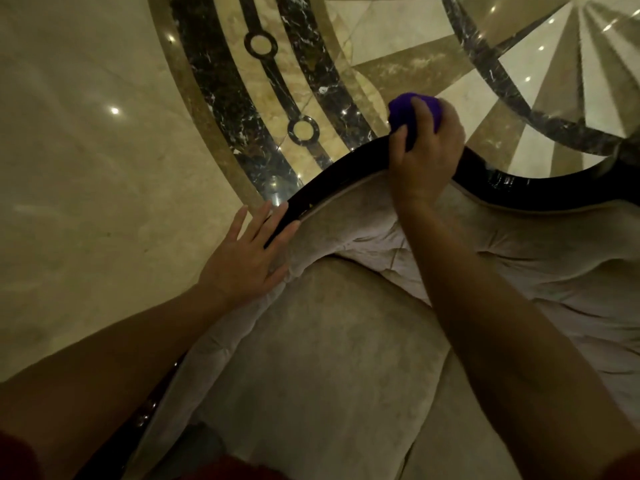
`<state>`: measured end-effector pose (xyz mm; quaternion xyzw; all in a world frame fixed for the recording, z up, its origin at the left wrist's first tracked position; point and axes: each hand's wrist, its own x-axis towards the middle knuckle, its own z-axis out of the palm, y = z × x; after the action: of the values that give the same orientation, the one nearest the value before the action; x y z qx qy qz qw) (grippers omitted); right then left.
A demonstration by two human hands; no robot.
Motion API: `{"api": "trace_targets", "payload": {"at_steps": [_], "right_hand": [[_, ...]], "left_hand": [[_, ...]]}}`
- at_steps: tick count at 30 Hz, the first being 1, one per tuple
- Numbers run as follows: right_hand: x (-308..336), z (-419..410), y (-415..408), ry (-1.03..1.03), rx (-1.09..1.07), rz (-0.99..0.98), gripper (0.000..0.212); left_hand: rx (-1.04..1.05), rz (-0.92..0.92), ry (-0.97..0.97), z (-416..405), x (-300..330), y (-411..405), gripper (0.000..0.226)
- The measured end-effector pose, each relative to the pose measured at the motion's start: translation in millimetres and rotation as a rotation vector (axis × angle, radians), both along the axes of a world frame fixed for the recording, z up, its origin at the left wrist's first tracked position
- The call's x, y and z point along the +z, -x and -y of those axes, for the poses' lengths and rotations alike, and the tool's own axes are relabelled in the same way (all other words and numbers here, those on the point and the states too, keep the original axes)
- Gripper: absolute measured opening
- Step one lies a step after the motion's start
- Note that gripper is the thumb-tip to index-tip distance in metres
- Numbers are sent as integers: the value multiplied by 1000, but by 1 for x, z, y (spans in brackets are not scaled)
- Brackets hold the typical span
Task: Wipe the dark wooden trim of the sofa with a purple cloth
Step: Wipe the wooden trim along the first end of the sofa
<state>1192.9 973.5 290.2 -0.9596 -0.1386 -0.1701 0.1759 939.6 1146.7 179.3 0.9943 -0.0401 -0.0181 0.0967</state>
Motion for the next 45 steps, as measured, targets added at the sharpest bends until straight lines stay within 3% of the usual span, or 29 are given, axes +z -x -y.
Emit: {"api": "trace_targets", "payload": {"at_steps": [3, 9, 21, 26, 32, 37, 45], "right_hand": [[-10, -24, 22, 34, 115, 35, 47], [-23, -34, 31, 129, 257, 43, 45], [9, 24, -26, 298, 189, 36, 52], [11, 24, -20, 186, 161, -12, 47], [-5, -21, 4, 214, 305, 84, 34], [1, -15, 1, 245, 330, 38, 34], [9, 52, -36, 179, 155, 8, 41]], "left_hand": [[15, 18, 27, -2, 0, -10, 78], [318, 96, 124, 50, 7, -101, 80], [307, 127, 59, 48, -3, -95, 80], [311, 117, 62, 50, -2, -97, 82], [323, 133, 61, 50, -9, -98, 84], [309, 179, 46, 48, -14, -101, 85], [192, 178, 92, 51, 8, -129, 93]]}}
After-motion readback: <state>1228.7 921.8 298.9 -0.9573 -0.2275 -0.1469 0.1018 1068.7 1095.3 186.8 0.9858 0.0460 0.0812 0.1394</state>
